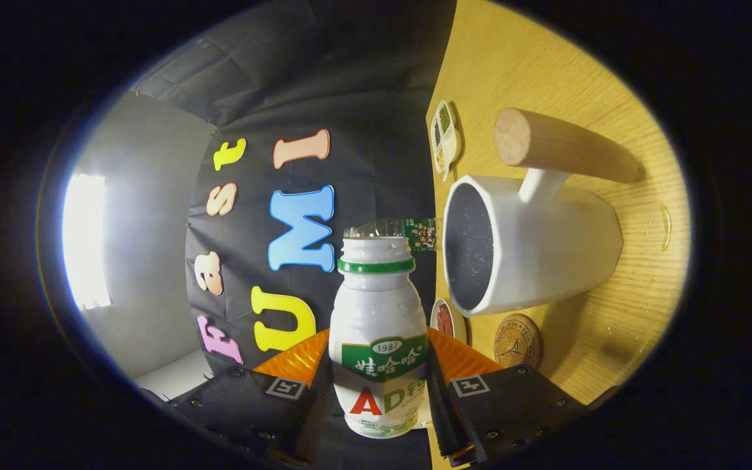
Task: Take the bottle from table, then pour the juice into the cup, finally place the bottle on the coaster
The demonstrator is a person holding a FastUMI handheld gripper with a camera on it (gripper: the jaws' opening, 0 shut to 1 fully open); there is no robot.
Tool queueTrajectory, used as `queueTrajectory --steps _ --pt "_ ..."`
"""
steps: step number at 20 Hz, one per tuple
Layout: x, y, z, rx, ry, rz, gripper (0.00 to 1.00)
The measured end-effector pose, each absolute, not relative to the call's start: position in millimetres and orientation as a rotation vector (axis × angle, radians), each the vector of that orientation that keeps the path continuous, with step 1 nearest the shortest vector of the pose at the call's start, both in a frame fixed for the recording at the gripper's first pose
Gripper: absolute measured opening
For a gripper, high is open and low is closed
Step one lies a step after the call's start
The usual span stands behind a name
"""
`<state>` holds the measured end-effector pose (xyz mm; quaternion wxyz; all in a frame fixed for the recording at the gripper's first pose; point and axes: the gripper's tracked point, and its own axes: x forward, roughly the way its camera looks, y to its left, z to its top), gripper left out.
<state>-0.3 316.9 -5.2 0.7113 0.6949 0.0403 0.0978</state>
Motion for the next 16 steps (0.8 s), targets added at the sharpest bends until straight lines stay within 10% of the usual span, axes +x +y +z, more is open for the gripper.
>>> queueTrajectory --steps 16 --pt "-5.2 340.9 14.2 1.14 0.08 0.27 0.67"
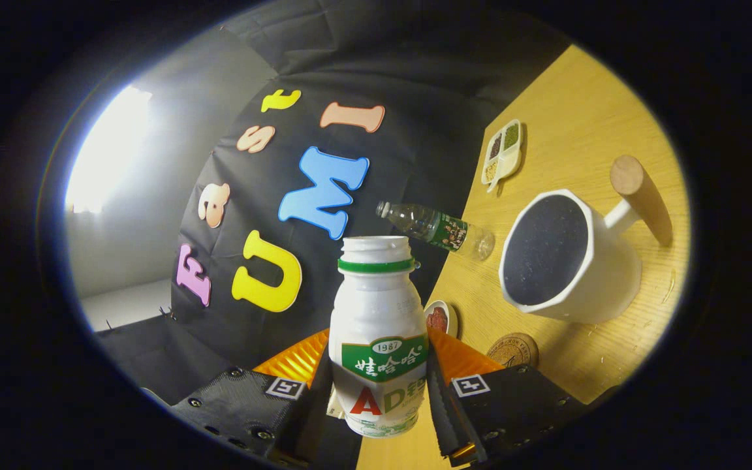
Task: Take the bottle from table, then pour the juice into the cup, finally place the bottle on the coaster
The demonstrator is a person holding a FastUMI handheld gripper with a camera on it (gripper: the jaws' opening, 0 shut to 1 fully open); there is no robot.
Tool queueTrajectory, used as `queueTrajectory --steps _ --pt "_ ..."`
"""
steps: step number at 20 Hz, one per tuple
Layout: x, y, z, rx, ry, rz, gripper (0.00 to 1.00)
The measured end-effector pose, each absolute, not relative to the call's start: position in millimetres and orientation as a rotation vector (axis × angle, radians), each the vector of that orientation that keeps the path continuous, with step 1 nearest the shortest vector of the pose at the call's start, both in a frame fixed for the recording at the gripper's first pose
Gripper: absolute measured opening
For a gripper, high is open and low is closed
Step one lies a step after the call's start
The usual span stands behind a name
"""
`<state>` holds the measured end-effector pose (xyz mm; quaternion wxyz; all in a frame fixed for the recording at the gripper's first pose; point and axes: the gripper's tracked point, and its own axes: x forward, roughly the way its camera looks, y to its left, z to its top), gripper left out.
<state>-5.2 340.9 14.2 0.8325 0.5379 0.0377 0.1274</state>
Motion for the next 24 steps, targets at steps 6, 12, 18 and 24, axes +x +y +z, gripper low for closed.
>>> queueTrajectory --steps 6,12,18,24 --pt "-8.9 339.4 18.6 0.926 0.068 0.247 0.67" --pt "-8.3 348.0 25.3 0.721 0.059 0.241 0.67" --pt "-9.6 357.6 32.2 0.543 0.039 0.242 0.67" --pt "-6.3 356.3 34.0 0.355 0.029 0.197 0.67"
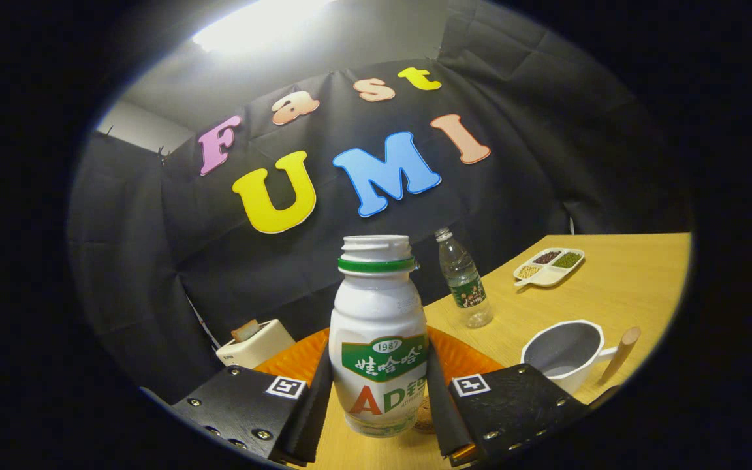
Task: Take the bottle from table, then pour the juice into the cup, finally place the bottle on the coaster
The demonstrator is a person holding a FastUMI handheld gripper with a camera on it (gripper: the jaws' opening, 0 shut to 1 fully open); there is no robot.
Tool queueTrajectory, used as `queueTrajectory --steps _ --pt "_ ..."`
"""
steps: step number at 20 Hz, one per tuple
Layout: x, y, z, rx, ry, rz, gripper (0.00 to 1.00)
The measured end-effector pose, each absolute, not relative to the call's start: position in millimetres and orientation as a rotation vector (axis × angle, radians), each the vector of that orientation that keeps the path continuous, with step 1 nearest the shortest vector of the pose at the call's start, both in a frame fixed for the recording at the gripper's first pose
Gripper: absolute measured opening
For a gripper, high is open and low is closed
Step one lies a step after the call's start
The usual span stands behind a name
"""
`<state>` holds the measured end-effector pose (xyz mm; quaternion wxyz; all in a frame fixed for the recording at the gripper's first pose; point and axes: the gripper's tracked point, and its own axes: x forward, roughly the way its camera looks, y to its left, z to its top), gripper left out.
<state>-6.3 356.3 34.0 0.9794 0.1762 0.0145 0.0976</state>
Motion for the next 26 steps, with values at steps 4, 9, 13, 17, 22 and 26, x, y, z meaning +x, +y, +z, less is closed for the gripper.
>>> queueTrajectory --steps 4,9,13,17,22,26 --pt "2.6 355.1 35.0 0.134 -0.012 0.154 0.67" --pt "14.4 360.3 23.0 0.008 -0.003 0.145 0.67" --pt "22.3 363.7 4.7 -0.026 0.041 0.148 0.67" --pt "29.0 365.9 -13.0 -0.101 0.082 0.138 0.67" --pt "35.0 373.0 -24.8 -0.093 0.111 0.154 0.67" --pt "37.4 375.7 -32.6 -0.085 0.13 0.164 0.67"
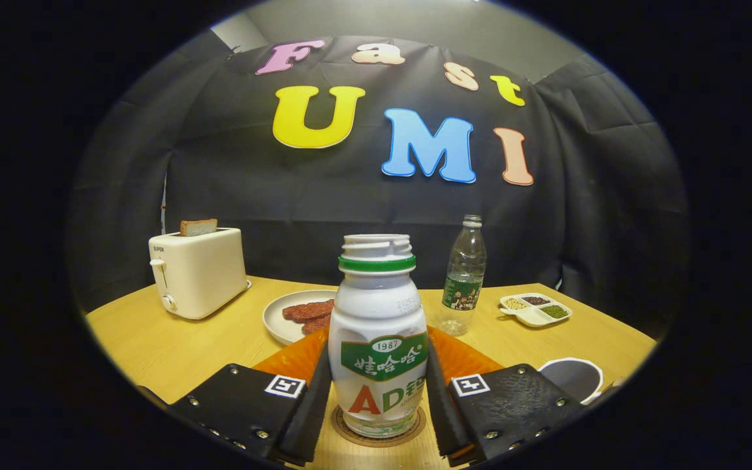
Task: Take the bottle from table, then pour the juice into the cup, finally place the bottle on the coaster
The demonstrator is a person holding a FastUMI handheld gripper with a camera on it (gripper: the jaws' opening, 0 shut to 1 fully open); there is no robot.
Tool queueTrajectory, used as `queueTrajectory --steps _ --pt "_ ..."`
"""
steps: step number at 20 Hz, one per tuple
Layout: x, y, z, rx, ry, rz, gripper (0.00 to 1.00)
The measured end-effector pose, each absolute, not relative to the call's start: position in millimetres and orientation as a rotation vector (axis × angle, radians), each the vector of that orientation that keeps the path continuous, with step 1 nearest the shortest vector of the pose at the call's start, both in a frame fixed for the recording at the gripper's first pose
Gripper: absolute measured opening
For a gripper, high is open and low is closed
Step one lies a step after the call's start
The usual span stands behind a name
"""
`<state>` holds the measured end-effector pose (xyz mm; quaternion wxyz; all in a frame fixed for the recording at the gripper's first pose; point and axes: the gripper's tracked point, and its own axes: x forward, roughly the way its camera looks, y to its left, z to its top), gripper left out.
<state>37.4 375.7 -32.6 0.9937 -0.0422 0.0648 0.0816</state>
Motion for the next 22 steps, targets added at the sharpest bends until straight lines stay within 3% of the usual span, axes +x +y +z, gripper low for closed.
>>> queueTrajectory --steps 6,10,12,22 --pt "39.8 373.3 -33.3 -0.07 0.125 0.162 0.67" --pt "37.4 367.8 -34.7 -0.028 0.126 0.143 0.73" --pt "34.8 365.3 -32.4 -0.037 0.128 0.13 1.0" --pt "-7.7 367.3 40.9 -0.039 0.021 0.158 0.98"
